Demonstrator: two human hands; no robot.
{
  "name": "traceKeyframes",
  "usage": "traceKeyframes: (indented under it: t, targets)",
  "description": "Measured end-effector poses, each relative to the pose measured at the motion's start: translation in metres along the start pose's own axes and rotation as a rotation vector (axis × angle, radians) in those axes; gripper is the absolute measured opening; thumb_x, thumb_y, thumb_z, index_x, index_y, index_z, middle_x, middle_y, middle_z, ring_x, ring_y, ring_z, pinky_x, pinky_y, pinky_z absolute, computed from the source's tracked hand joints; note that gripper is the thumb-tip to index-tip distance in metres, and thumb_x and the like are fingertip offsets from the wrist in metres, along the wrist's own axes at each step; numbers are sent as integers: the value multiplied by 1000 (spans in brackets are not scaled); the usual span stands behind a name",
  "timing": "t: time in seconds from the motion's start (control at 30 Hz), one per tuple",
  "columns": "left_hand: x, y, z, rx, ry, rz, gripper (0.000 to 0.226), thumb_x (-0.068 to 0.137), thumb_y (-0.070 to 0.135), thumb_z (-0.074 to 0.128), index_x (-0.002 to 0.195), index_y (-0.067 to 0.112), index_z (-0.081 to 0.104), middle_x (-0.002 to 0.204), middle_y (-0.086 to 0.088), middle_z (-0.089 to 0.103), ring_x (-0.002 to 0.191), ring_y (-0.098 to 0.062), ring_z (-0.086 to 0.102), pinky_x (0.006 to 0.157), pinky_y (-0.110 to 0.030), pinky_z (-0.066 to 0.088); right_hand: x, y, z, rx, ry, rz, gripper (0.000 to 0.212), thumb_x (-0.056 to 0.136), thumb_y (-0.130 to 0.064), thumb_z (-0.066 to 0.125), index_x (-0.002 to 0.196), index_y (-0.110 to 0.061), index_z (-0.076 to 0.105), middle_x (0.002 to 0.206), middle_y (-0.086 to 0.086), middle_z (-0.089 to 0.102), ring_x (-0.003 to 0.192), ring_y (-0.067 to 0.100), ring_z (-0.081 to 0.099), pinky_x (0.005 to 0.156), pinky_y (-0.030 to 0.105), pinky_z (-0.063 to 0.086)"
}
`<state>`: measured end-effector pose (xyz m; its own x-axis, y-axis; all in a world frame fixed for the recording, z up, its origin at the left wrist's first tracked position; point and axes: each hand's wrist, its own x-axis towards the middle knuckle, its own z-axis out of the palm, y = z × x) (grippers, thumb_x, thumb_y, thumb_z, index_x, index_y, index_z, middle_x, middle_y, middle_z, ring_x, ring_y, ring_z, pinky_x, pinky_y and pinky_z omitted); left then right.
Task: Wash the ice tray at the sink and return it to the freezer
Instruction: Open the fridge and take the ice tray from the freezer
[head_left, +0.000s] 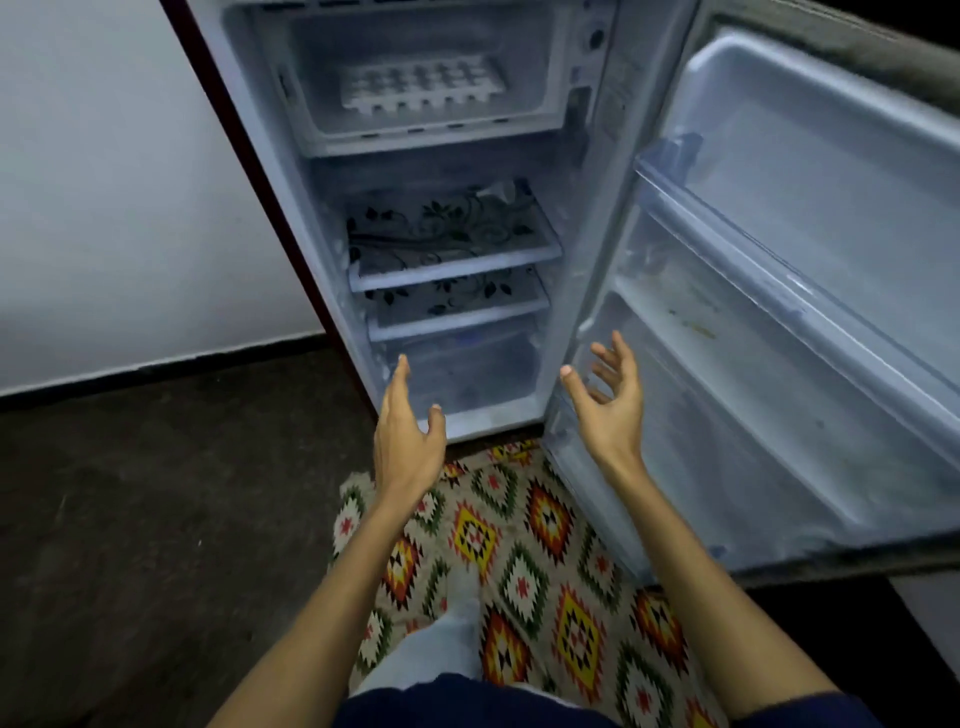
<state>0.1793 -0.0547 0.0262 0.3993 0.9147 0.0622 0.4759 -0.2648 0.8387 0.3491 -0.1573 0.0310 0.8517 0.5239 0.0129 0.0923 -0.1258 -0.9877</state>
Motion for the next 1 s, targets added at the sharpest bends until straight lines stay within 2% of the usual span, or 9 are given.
traceKeyframes:
  t: [0.07,0.23,0.47,0.57,0.63,0.73,0.77,0.9,1.0]
  targets:
    - [43,0,-8,-18,11,8,66,95,13,52,150,16,16,153,-6,31,138,-20,34,105,-22,29,30,-12,27,9,-51,14,67,91,-16,61,147,-17,25,128,-7,48,120,11,48,98,28,43]
    - [154,19,-19,-101,27,53,66,95,11,51,151,15,16,154,-6,27,139,-21,32,112,-34,31,112,-44,87,5,-116,-57,64,95,-14,55,149,-14,21,140,3,45,117,9,45,97,18,39]
    - [297,50,-12,-249,139,-36,58,95,12,50,147,13,26,151,-6,34,134,-22,39,110,-36,35,240,-79,150,-39,-128,-169,63,94,-14,56,147,-9,24,142,10,43,128,21,44,104,31,41]
    - [357,57,-9,-262,218,-35,52,93,10,50,142,10,34,141,-12,46,124,-25,49,104,-31,41,298,-94,169,-72,-111,-212,60,93,-12,54,146,-9,26,140,9,44,116,16,47,100,26,42]
    - [388,59,-7,-218,244,-13,52,93,9,49,143,6,32,143,-12,43,127,-23,46,102,-22,38,333,-104,180,-92,-91,-238,57,92,-10,54,143,-8,29,138,10,45,115,16,47,97,21,42]
    - [420,59,-2,-171,284,29,53,94,5,46,144,3,28,144,-4,38,130,-11,37,89,3,27,377,-111,194,-232,-96,-302,51,91,-9,53,139,-4,34,135,13,47,121,24,47,99,26,39]
    - [429,58,0,-153,295,35,54,94,5,46,145,3,27,144,-5,38,130,-13,37,86,4,24,389,-110,198,-281,-117,-316,50,91,-10,52,138,-2,36,131,13,48,119,25,48,100,30,39]
    - [455,56,1,-65,319,-9,61,93,15,49,147,2,23,149,-13,35,136,-25,36,108,-22,28,416,-106,212,-424,-176,-342,48,95,-15,48,139,-1,35,142,15,43,128,28,43,101,30,35]
    - [468,57,-1,-7,298,-74,68,95,28,48,149,4,15,153,-13,29,139,-27,31,111,-28,27,426,-106,219,-538,-177,-322,45,99,-25,41,139,-3,37,144,14,41,130,28,41,97,26,32]
